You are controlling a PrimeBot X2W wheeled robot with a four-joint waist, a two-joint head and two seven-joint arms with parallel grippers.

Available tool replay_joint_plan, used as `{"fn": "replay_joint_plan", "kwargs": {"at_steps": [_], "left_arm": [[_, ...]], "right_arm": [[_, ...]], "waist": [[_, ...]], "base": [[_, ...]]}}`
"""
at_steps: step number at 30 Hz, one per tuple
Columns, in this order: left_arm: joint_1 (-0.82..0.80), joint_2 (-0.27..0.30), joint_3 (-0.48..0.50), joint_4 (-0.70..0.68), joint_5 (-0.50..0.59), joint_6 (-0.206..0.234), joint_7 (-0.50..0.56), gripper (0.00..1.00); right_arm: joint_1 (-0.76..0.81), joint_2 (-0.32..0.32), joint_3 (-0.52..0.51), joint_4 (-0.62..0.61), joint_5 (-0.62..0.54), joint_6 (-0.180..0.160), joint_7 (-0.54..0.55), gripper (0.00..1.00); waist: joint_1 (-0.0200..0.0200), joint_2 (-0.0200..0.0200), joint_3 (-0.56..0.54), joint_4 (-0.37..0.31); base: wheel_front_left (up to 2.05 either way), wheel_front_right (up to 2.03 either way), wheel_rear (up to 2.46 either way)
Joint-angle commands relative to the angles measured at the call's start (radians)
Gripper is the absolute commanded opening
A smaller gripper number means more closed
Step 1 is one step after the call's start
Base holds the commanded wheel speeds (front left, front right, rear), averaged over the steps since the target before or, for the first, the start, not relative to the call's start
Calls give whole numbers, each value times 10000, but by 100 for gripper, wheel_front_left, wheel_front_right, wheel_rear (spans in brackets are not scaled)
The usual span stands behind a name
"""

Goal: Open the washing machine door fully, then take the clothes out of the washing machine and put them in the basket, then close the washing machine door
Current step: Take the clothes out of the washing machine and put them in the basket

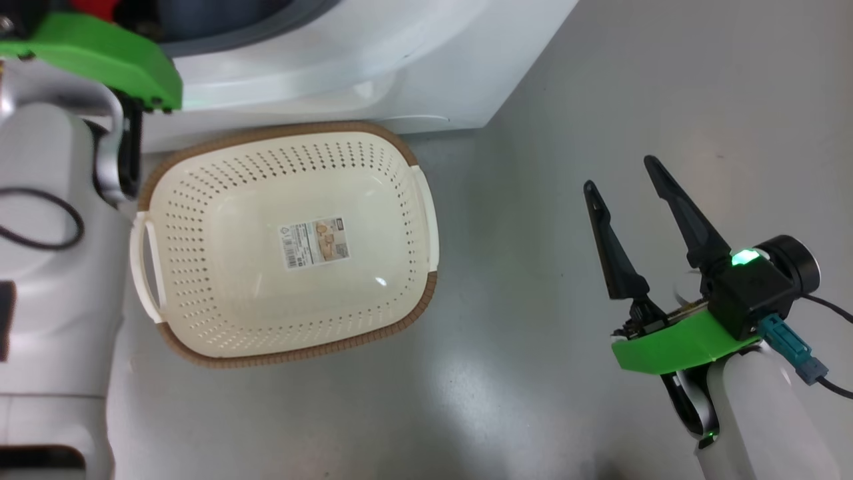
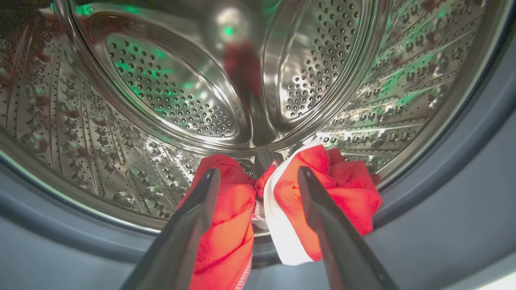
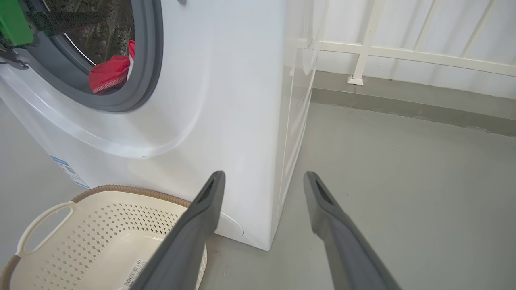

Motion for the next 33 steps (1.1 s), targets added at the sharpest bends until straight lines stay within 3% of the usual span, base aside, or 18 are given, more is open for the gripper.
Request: {"fn": "replay_joint_plan", "kwargs": {"at_steps": [1,6,19,31,32,33], "left_arm": [[-347,529,123,47,127,8,148,100],[-1070,808,-154,934,381,59,956,100],[-2160,1403,-649,2447,928,735,2632,100],[-2520,1508,-993,3071,1021,707,3251,100],[-2554,1511,-1025,3088,1025,686,3253,41],[-2582,1514,-1059,3089,1033,665,3219,0]], "right_arm": [[-75,7,262,-275,-73,35,-63,100],[-230,7,375,-240,-2,35,-63,100],[-442,7,611,-172,178,35,-63,100],[-506,7,618,-199,198,35,-63,100],[-508,7,616,-201,198,35,-63,100],[-510,7,616,-198,197,35,-63,100]], "waist": [[0,-1,244,-145],[0,-1,422,-263],[0,-1,670,-555],[0,-1,837,-562],[0,-1,838,-557],[0,-1,841,-552]], "base": [[0,0,0],[0,0,0],[0,0,0],[0,0,0],[0,0,0],[0,0,0]]}}
